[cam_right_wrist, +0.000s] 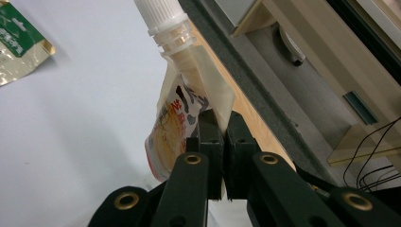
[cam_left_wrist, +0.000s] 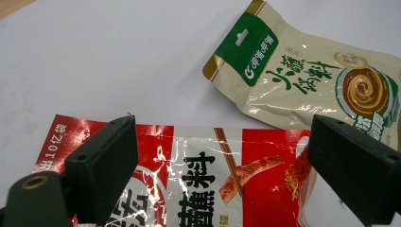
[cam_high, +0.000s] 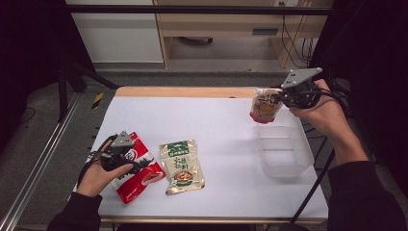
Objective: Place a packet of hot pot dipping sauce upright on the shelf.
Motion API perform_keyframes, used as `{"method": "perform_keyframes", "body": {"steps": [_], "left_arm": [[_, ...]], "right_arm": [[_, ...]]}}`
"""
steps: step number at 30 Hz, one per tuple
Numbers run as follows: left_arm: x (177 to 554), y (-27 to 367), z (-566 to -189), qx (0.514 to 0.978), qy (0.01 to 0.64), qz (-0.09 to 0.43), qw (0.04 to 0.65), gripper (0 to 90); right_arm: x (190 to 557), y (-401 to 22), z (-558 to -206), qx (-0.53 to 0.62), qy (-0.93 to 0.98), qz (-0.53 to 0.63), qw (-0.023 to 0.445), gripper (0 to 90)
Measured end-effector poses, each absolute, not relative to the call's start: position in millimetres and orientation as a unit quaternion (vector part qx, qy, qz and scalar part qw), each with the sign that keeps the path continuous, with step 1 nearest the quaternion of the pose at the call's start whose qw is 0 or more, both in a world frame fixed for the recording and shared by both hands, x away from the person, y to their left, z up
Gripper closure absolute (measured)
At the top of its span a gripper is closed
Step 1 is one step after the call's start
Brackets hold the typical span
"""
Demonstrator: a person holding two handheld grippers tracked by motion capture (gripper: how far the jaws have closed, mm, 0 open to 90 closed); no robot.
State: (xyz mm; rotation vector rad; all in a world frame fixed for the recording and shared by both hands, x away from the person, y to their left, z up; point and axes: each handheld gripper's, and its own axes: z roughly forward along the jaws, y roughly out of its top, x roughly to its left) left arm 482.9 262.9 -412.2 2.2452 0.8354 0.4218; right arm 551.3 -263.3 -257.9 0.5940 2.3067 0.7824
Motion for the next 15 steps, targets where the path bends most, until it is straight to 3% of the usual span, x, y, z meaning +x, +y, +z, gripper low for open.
{"method": "perform_keyframes", "body": {"steps": [15], "left_arm": [[484, 262, -414, 0.867, 0.324, 0.159, 0.344, 10.0]], "right_arm": [[585, -308, -292, 0.251, 0.875, 0.278, 0.307, 88.1]]}}
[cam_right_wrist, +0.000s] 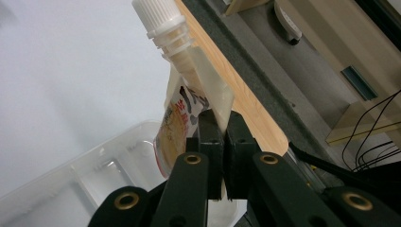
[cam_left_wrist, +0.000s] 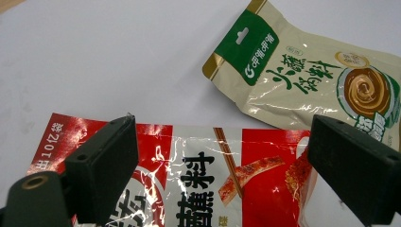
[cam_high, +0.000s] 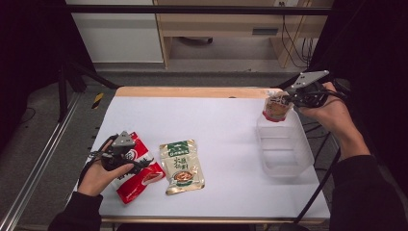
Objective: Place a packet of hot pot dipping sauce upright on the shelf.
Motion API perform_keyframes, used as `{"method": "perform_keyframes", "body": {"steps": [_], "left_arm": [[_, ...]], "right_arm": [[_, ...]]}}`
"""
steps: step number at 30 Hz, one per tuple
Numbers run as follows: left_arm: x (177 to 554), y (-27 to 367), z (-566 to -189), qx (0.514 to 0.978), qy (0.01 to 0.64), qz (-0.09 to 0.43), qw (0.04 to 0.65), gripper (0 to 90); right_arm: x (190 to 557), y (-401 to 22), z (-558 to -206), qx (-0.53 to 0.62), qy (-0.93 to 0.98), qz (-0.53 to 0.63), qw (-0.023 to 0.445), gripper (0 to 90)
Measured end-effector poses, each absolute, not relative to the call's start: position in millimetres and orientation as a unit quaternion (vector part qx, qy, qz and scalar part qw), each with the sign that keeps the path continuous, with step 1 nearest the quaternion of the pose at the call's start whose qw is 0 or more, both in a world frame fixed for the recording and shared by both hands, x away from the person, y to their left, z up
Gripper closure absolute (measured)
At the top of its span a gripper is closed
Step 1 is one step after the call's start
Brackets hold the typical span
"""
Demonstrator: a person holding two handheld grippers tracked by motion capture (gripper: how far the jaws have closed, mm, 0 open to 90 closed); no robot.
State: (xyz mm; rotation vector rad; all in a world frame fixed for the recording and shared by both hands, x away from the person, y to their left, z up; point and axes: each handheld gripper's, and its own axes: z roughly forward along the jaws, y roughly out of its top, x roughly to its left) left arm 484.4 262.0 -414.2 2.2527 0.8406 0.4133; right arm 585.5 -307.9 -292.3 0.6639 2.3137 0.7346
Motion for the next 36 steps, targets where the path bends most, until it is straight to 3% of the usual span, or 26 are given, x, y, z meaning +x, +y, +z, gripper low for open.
{"method": "perform_keyframes", "body": {"steps": [36], "left_arm": [[484, 264, -410, 0.865, 0.322, 0.159, 0.35, 10.0]], "right_arm": [[602, -307, -352, 0.277, 0.889, 0.276, 0.239, 87.7]]}}
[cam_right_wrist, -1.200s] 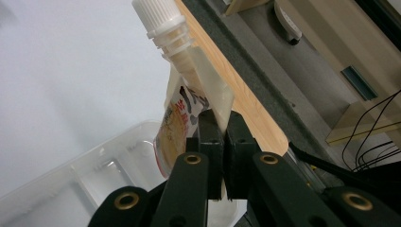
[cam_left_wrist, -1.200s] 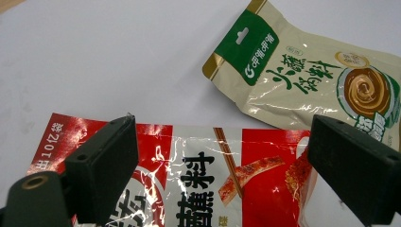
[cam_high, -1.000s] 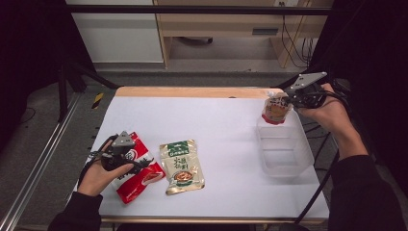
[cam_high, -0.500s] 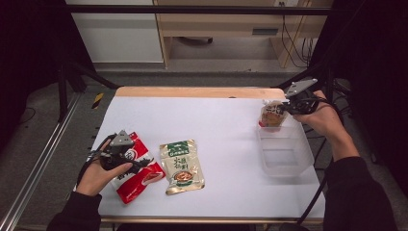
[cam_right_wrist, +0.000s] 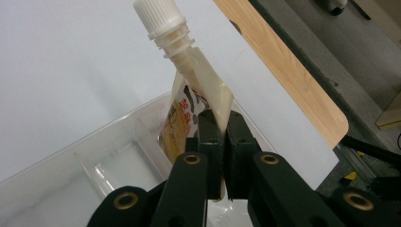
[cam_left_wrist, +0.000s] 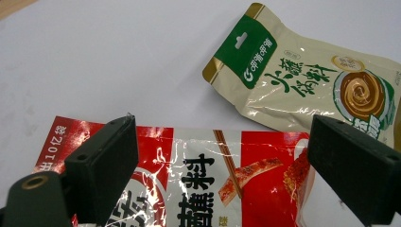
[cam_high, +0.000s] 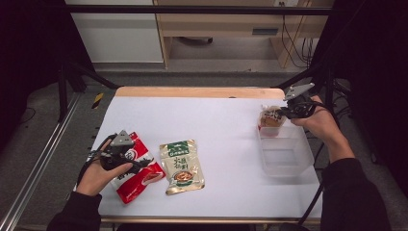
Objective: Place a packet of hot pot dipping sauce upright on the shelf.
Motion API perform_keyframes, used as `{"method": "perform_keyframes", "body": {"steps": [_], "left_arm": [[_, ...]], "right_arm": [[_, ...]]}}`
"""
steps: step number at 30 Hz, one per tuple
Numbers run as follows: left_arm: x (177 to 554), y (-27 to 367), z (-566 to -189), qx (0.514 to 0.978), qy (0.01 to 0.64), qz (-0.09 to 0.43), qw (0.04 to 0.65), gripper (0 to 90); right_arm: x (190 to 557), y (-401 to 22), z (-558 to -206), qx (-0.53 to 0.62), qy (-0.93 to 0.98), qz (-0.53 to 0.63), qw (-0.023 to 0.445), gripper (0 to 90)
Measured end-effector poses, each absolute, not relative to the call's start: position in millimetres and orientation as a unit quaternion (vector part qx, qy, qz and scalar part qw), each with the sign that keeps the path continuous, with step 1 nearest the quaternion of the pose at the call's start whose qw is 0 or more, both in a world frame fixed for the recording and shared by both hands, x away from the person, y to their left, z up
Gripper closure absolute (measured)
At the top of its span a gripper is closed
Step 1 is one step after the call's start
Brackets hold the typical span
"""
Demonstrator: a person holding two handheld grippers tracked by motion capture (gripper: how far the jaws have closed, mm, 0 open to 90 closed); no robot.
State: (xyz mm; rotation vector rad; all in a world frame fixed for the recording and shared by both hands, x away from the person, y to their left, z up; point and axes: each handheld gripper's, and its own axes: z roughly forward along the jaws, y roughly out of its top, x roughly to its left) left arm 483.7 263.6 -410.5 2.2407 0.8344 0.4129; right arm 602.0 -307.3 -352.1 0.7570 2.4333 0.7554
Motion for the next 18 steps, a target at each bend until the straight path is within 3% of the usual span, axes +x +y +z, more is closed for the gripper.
{"method": "perform_keyframes", "body": {"steps": [12, 15, 18], "left_arm": [[483.2, 264.6, -409.0, 0.864, 0.323, 0.161, 0.351, 10.0], [483.0, 265.0, -408.6, 0.864, 0.323, 0.161, 0.352, 10.0], [482.8, 265.8, -407.8, 0.863, 0.323, 0.162, 0.353, 10.0]], "right_arm": [[605.4, -311.6, -353.9, 0.311, 0.874, 0.29, 0.235, 80.2], [605.4, -312.0, -354.4, 0.322, 0.872, 0.289, 0.231, 74.1], [604.1, -312.4, -355.4, 0.335, 0.867, 0.284, 0.237, 61.3]]}}
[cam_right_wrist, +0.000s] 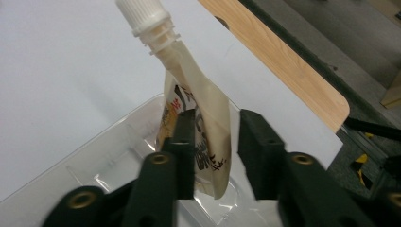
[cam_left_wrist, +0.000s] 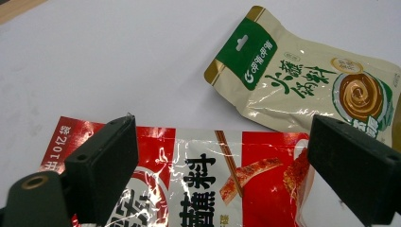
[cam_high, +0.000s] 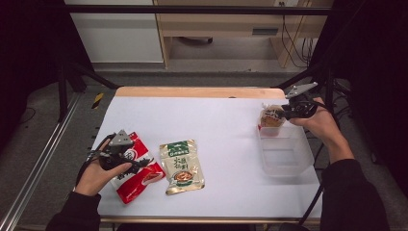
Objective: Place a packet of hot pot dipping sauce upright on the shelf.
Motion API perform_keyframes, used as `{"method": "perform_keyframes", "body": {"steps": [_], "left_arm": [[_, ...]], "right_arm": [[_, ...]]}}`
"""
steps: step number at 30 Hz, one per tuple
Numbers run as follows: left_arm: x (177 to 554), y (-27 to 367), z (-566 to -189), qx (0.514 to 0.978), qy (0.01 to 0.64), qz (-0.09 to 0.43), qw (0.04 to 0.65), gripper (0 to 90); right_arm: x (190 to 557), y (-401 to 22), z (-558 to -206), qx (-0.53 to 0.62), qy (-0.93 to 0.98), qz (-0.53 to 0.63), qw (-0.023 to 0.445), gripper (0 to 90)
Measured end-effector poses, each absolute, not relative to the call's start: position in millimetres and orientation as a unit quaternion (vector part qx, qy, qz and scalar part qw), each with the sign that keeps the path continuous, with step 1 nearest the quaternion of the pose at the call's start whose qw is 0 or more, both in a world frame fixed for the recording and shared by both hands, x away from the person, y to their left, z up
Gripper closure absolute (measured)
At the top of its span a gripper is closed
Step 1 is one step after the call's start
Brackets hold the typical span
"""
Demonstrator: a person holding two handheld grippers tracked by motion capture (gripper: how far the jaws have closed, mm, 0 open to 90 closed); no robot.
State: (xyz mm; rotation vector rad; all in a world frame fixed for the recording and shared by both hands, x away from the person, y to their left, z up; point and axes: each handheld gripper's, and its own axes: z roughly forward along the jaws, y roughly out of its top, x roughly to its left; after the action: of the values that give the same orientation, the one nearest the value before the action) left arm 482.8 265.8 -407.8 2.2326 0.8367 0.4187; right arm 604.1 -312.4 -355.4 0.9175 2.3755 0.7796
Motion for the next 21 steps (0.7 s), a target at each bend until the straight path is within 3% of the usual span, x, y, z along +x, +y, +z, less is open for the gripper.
{"method": "perform_keyframes", "body": {"steps": [8, 21], "left_arm": [[483, 266, -409, 0.863, 0.324, 0.162, 0.351, 10.0], [483, 266, -409, 0.863, 0.324, 0.163, 0.351, 9.5]], "right_arm": [[592, -313, -349, 0.358, 0.843, 0.303, 0.264, 37.1], [565, -297, -326, 0.347, 0.836, 0.314, 0.286, 17.7]]}}
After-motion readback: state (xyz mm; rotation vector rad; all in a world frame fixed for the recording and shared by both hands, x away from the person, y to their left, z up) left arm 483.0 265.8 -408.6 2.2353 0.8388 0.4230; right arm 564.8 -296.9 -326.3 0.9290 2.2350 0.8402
